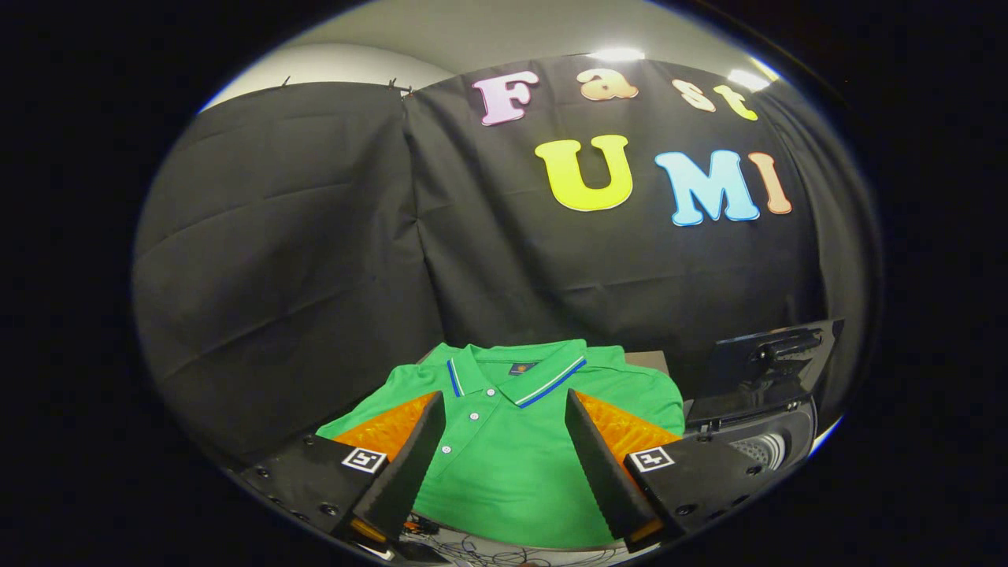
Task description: Put the clothes into the washing machine and then close the washing machine lid.
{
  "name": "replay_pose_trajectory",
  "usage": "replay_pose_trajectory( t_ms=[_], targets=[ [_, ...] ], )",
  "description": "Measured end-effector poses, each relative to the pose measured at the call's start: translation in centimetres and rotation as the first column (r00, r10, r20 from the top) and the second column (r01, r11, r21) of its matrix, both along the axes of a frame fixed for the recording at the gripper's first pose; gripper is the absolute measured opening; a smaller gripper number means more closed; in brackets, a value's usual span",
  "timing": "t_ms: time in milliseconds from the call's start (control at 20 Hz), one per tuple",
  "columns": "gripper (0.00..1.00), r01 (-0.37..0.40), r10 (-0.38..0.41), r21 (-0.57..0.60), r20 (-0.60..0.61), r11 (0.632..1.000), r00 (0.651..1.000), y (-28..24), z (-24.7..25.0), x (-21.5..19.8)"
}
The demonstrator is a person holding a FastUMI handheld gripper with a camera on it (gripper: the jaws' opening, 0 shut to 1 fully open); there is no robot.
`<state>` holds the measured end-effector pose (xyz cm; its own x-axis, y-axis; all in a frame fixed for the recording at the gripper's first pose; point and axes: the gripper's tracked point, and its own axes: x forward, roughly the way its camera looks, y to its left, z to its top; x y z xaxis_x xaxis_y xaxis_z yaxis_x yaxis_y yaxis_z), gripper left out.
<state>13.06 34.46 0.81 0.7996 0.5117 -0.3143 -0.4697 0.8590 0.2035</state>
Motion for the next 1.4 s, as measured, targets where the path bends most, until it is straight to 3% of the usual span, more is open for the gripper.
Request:
replay_pose_trajectory(
  t_ms=[650, 1050, 1400],
  targets=[
    [0.98, -0.099, 0.085, -0.149, -0.101, 0.984, 0.991, 6.1, -5.1, 1.1],
    [0.98, -0.113, 0.079, -0.203, -0.168, 0.973, 0.983, 6.9, -7.9, 1.6],
    [0.94, -0.131, 0.1, -0.239, -0.137, 0.962, 0.986, 7.2, -8.1, 1.3]
  ],
)
